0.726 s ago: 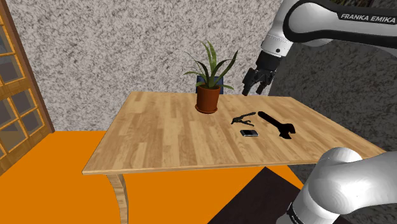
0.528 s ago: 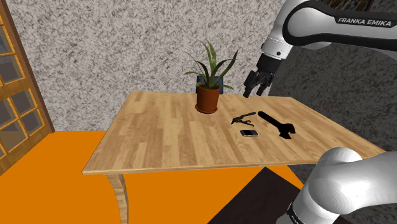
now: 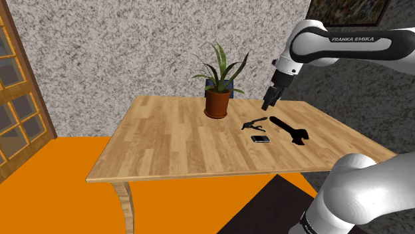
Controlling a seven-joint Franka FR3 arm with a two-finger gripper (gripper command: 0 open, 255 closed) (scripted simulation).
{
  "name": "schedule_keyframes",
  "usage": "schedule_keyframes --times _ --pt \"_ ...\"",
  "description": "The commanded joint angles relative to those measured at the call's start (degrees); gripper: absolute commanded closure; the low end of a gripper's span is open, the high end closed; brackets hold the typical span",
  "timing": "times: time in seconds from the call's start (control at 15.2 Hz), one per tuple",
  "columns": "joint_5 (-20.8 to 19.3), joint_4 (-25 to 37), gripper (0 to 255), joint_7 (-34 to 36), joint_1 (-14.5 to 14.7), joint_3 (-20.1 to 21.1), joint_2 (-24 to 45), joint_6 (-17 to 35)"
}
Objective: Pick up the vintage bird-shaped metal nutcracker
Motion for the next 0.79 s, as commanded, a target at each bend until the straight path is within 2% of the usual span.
schedule_keyframes --times 0.0,0.4,0.73 --pt "-1.06 0.66 0 -5.66 0.75 -3.52 3.33 2.2" --pt "-1.8 4.2 0 -21.57 3.83 -13.31 13.68 7.42" --pt "1.77 9.76 0 -36.31 7.53 -21.52 25.32 11.15"
